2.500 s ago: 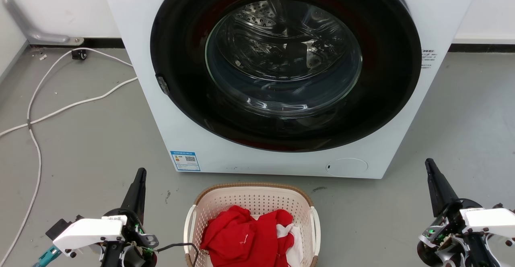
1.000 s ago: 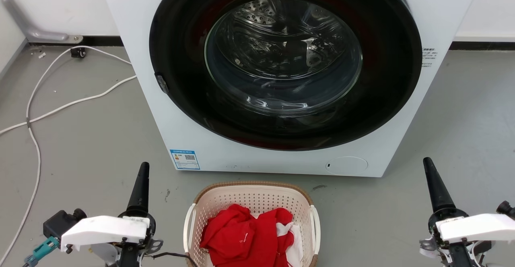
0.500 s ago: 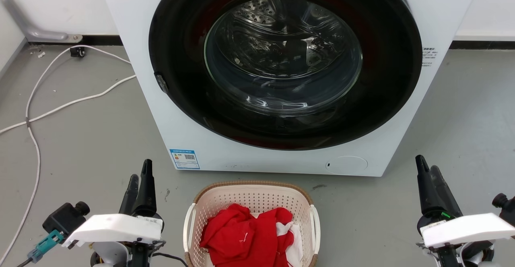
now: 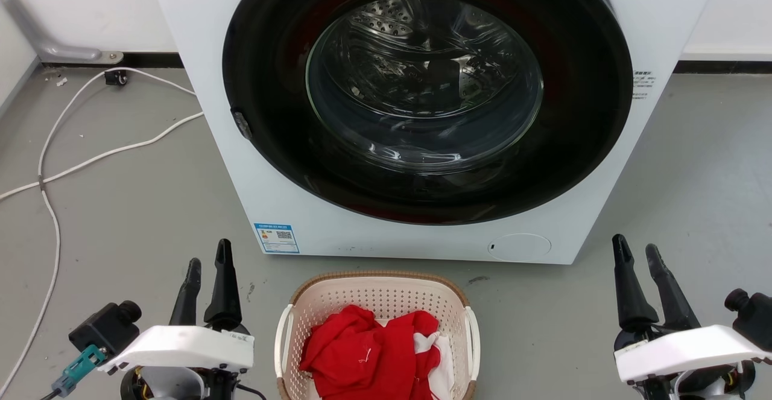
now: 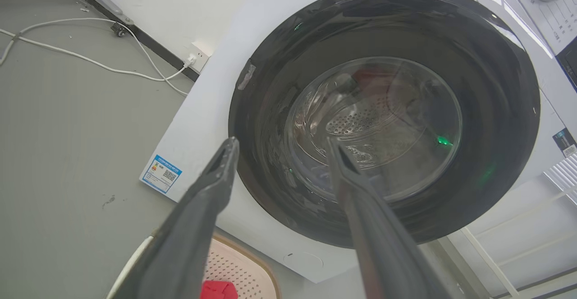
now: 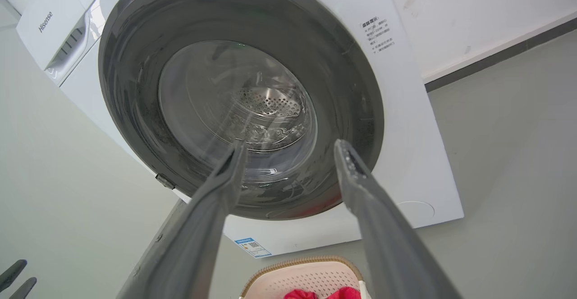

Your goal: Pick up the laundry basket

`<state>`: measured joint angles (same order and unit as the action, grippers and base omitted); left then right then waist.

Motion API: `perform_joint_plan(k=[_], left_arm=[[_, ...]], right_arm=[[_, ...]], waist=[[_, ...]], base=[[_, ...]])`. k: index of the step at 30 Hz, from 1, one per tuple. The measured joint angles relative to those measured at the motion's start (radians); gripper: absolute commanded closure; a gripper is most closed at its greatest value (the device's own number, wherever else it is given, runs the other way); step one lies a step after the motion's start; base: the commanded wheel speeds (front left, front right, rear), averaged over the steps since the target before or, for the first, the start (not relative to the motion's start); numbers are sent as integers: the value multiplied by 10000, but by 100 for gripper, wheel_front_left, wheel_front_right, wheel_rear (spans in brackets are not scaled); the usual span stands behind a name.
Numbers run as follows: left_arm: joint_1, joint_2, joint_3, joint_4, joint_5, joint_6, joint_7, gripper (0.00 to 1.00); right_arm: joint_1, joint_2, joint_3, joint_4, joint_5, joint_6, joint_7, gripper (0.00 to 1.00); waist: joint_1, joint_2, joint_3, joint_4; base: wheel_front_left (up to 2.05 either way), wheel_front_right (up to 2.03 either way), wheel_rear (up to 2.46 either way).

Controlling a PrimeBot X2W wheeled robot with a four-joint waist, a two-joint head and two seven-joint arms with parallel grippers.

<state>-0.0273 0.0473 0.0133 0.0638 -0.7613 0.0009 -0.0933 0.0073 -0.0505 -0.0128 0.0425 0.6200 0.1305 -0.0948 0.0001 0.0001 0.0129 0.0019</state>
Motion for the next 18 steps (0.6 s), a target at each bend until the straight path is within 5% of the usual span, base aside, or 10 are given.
perform_joint_plan(k=[18], left_arm=[[198, 4, -205, -244, 2151, 169, -523, 0]], right_arm=[[217, 0, 134, -211, -2336, 2, -512, 0]], waist=[[-1, 0, 8, 20]], base=[[0, 0, 0]])
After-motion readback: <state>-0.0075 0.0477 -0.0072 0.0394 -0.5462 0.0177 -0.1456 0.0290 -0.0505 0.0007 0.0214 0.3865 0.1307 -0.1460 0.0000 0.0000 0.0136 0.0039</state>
